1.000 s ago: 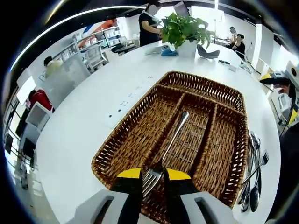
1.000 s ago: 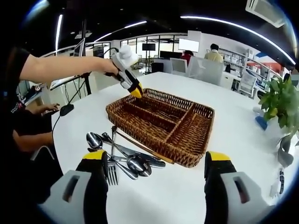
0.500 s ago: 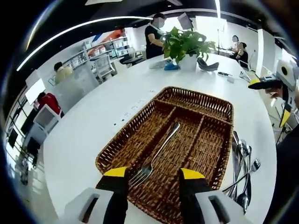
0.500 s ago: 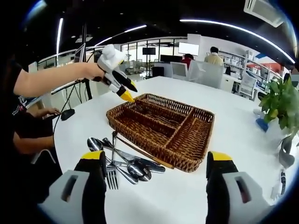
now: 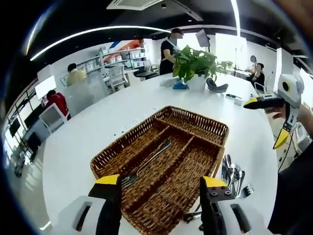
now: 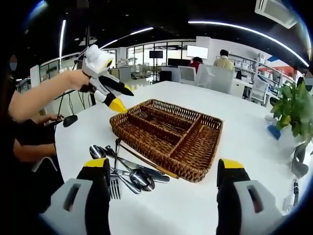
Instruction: Arrange the knives, forks, and spoons in their matching storage slots by inserting each utensil handle-first until every utensil is classified and aligned in the correct compartment
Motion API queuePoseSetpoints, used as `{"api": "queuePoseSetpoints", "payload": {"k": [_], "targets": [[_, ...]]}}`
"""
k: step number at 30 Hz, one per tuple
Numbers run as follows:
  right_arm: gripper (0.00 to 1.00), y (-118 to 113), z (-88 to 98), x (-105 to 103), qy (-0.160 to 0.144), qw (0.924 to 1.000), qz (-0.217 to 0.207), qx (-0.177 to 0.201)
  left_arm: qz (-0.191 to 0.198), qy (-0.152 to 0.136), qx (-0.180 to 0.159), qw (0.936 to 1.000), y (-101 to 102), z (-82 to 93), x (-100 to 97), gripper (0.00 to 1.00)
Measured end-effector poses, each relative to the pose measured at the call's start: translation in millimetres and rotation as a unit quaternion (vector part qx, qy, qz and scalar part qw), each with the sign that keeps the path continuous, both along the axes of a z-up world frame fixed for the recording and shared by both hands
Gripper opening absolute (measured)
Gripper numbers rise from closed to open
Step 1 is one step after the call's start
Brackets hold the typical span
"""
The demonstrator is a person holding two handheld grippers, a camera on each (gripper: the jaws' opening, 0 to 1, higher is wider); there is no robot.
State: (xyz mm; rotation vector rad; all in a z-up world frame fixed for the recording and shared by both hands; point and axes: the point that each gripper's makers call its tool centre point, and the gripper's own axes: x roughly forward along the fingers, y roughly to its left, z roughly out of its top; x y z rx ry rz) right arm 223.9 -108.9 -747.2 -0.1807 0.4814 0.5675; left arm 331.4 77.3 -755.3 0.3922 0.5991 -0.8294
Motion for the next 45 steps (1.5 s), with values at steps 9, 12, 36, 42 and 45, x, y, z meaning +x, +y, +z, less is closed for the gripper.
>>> {"api": "queuePoseSetpoints", "payload": {"k": [9,12,36,42,45], "targets": [[0.95,-4,-1.1,3,0.001,1.0,-0.003,0.003,0.024,-0.045,-0.043,0.9977,1,15.2,-22.4,0.77],[0.95,-4,-0.4,4,0.0,1.0,-0.003,0.004,0.033,-0.055,-0.058,0.9962,5,20.0,-29.0,0.77],[0.99,0,7.4,4,-0.013,0.9997,0.009,0.02,0.077,-0.032,-0.126,0.9885,23,5.3,-103.1,1.0],[0.99,-1,6.3,2,-0.012,0.9998,0.008,0.016,0.092,-0.029,-0.118,0.9883,36,2.8,-114.0,1.0],[0.99,-1,6.9,0,-0.014,0.9998,0.009,0.012,0.102,-0.031,-0.127,0.9861,40,6.2,-117.0,1.0]]}}
